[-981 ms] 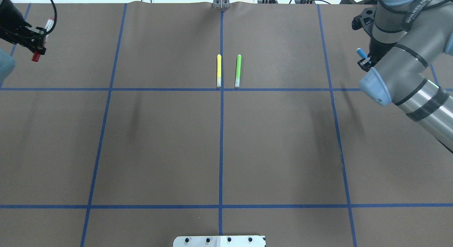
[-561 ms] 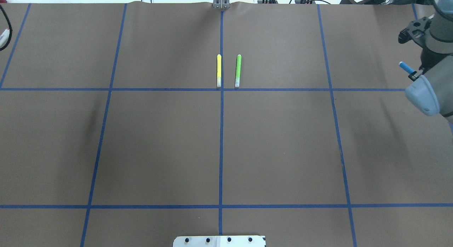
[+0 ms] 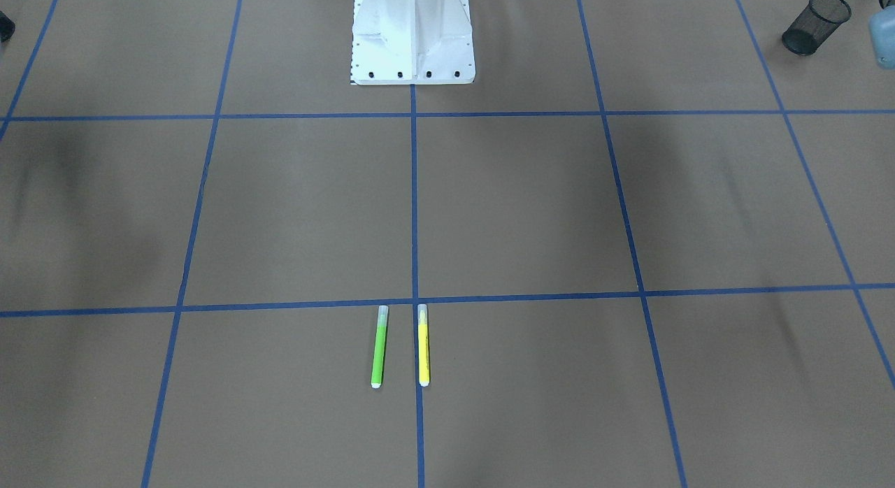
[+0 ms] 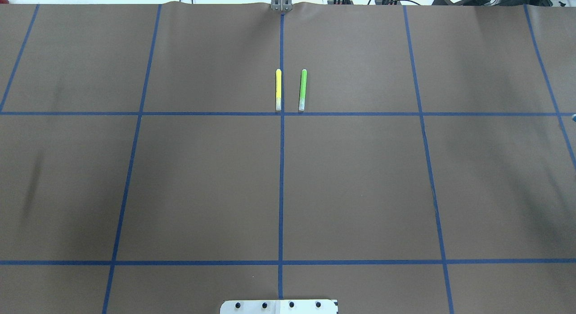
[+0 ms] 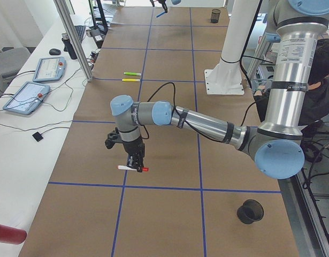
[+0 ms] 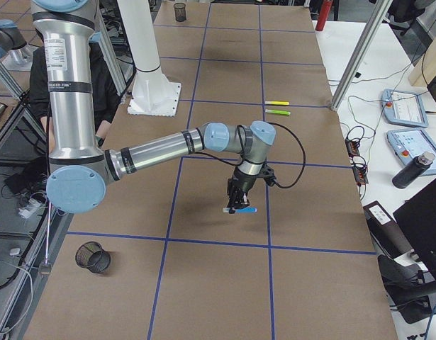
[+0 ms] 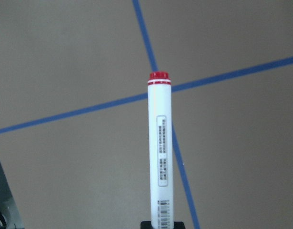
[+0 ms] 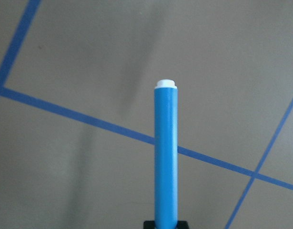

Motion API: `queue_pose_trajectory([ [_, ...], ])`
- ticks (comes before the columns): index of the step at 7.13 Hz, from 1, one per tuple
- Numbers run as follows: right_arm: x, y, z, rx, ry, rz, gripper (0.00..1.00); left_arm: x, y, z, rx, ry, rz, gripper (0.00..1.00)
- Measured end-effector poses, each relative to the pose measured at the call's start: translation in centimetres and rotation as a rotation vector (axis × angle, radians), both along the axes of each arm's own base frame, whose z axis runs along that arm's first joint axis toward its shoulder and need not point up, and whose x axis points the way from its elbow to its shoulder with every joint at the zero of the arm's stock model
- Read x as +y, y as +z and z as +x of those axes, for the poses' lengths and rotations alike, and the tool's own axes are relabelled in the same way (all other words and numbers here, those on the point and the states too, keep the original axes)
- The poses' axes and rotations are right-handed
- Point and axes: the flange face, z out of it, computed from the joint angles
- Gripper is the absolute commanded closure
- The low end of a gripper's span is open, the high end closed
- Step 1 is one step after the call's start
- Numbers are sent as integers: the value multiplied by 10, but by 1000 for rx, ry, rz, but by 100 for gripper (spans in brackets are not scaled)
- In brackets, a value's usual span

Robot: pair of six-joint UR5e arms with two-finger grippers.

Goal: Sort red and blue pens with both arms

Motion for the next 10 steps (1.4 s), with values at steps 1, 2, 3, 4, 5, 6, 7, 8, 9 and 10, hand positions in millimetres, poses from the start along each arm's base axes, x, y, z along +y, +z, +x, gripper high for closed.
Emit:
queue_pose_trajectory([
  [1,16,16,34,-19,-9,-6,100,31,27,-18,-5,-25,-102,100],
  [2,30,27,69,-43,0,-22,100,62,51,-32,-10,-51,-215,100],
  [3,42,34,98,-62,22,-50,100,93,72,-45,-11,-73,-302,100],
  [4,52,38,121,-71,53,-80,100,124,93,-58,-3,-87,-362,100],
  [5,60,41,135,-77,75,-114,100,150,106,-69,18,-103,-409,100],
  [6,67,42,144,-80,95,-154,100,169,111,-73,55,-131,-469,100],
  [7,76,37,153,-84,120,-193,100,184,106,-76,90,-162,-540,100],
  [8,88,25,160,-86,140,-225,100,197,95,-78,115,-190,-622,100],
  [9,100,13,163,-89,152,-248,100,211,85,-78,144,-218,-714,100],
  [10,105,6,164,-92,159,-262,100,225,80,-77,170,-245,-795,100],
])
